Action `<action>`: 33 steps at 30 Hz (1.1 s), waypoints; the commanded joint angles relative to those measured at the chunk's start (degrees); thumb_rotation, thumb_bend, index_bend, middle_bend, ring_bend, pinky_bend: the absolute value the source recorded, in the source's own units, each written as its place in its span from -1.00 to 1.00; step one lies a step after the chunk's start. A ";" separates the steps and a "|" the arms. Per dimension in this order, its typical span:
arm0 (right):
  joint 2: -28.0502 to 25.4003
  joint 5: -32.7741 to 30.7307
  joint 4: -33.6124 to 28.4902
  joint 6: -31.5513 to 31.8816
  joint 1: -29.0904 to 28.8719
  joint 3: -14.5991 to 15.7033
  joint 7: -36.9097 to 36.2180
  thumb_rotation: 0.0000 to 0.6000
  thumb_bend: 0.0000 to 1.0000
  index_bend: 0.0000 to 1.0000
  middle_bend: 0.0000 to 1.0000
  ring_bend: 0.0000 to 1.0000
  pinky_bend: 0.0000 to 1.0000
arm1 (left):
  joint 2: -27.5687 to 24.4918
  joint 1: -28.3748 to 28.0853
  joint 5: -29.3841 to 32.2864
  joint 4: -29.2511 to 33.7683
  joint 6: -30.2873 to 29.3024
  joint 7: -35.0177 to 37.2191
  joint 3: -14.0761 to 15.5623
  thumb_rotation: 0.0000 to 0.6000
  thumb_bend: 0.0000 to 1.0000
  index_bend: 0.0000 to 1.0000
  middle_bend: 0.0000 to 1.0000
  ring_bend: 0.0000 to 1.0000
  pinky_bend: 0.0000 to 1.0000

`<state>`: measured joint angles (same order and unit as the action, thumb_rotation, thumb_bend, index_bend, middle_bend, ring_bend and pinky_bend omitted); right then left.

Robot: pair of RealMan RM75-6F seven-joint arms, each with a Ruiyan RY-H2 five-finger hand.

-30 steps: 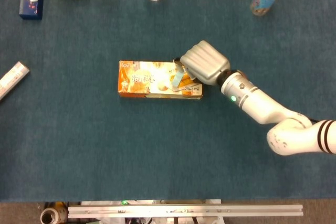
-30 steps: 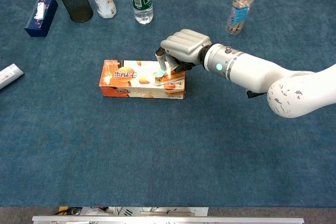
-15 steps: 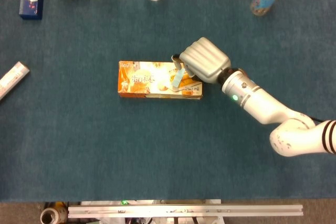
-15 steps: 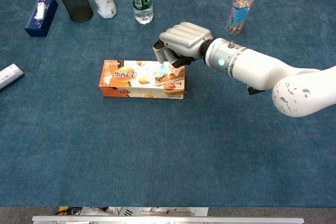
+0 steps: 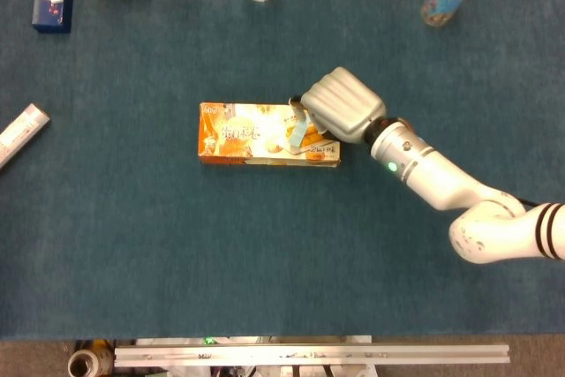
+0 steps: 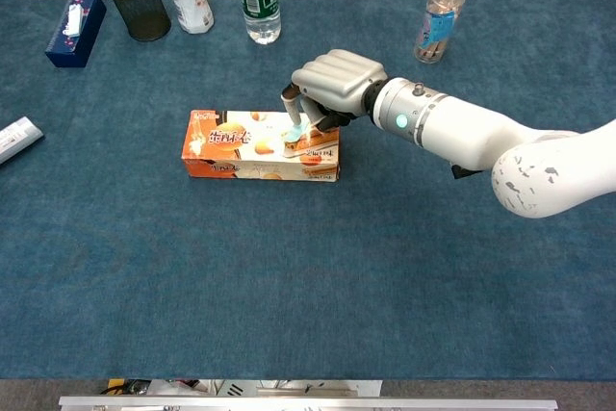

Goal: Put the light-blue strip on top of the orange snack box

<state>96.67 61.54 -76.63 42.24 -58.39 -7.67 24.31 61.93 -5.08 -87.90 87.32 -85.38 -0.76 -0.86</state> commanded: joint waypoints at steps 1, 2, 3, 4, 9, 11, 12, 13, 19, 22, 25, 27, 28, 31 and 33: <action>0.67 -0.26 0.73 -0.38 -0.32 -0.05 0.09 1.00 1.00 -0.04 1.00 1.00 1.00 | 0.02 0.05 0.05 -0.12 -0.01 0.12 0.01 1.00 -0.67 -0.60 0.43 0.40 0.26; 0.88 -0.33 0.98 -0.48 -0.40 -0.07 0.11 1.00 1.00 -0.04 1.00 1.00 1.00 | 0.03 0.06 0.06 -0.18 0.00 0.17 0.01 1.00 -0.67 -0.60 0.43 0.40 0.26; 1.15 -0.38 1.29 -0.58 -0.49 -0.05 0.17 1.00 1.00 -0.04 1.00 1.00 1.00 | 0.05 0.07 0.10 -0.26 0.04 0.21 0.02 1.00 -0.67 -0.60 0.43 0.40 0.26; 1.30 -0.42 1.52 -0.68 -0.55 -0.01 0.24 1.00 1.00 -0.04 1.00 1.00 1.00 | 0.05 0.08 0.11 -0.31 0.06 0.25 0.03 1.00 -0.67 -0.60 0.43 0.40 0.26; 1.82 -0.83 2.43 -0.84 -0.73 0.04 0.68 1.00 1.00 -0.04 1.00 1.00 1.00 | 0.10 0.14 0.10 -0.53 -0.07 0.50 -0.02 1.00 -0.67 -0.60 0.43 0.40 0.26; 1.79 -0.98 2.67 -0.70 -0.72 -0.04 0.80 1.00 1.00 -0.04 1.00 1.00 1.00 | 0.10 0.15 0.05 -0.54 -0.15 0.51 -0.04 1.00 -0.67 -0.60 0.43 0.40 0.26; 1.76 -1.06 2.73 -0.64 -0.70 -0.09 0.80 1.00 1.00 -0.04 1.00 1.00 1.00 | 0.09 0.15 0.02 -0.54 -0.17 0.51 -0.05 1.00 -0.67 -0.60 0.43 0.40 0.26; 1.70 -1.12 2.76 -0.57 -0.66 -0.16 0.75 1.00 1.00 -0.04 1.00 1.00 1.00 | 0.09 0.14 -0.01 -0.53 -0.18 0.50 -0.05 1.00 -0.67 -0.60 0.43 0.40 0.26; 1.25 -0.95 2.60 -0.19 -0.36 -0.41 0.11 1.00 1.00 -0.04 1.00 1.00 1.00 | 0.11 0.06 -0.15 -0.35 -0.17 0.29 -0.07 1.00 -0.67 -0.60 0.43 0.40 0.26; 1.11 -1.00 2.66 -0.27 -0.26 -0.30 0.07 1.00 1.00 -0.04 1.00 1.00 1.00 | 0.09 0.05 -0.18 -0.26 -0.14 0.19 -0.06 1.00 -0.67 -0.60 0.43 0.40 0.26; 1.16 -1.29 3.01 -0.47 -0.23 -0.18 0.22 1.00 1.00 -0.04 1.00 1.00 1.00 | 0.06 0.07 -0.15 -0.18 -0.12 0.08 -0.04 1.00 -0.67 -0.60 0.43 0.40 0.26; 1.28 -1.41 3.23 -0.51 -0.21 -0.14 0.25 1.00 1.00 -0.04 1.00 1.00 1.00 | 0.04 0.10 -0.12 -0.14 -0.14 0.07 -0.04 1.00 -0.67 -0.60 0.43 0.40 0.26; 1.31 -1.42 3.26 -0.53 -0.19 -0.14 0.22 1.00 1.00 -0.04 1.00 1.00 1.00 | 0.03 0.11 -0.10 -0.13 -0.13 0.06 -0.04 1.00 -0.67 -0.60 0.43 0.40 0.26; 1.14 -1.07 2.90 -0.30 -0.08 -0.11 0.08 1.00 1.00 -0.04 1.00 1.00 1.00 | -0.01 0.16 -0.11 -0.09 -0.19 0.04 -0.03 1.00 -0.67 -0.60 0.43 0.40 0.26; 0.71 -0.51 2.04 0.03 0.16 -0.11 -0.34 1.00 1.00 -0.04 1.00 1.00 1.00 | -0.03 0.21 -0.12 -0.09 -0.26 0.07 -0.02 1.00 -0.67 -0.60 0.43 0.40 0.26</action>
<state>97.62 60.71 -74.19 42.07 -58.37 -7.78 24.19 61.90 -4.87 -88.02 87.23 -85.63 -0.68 -0.88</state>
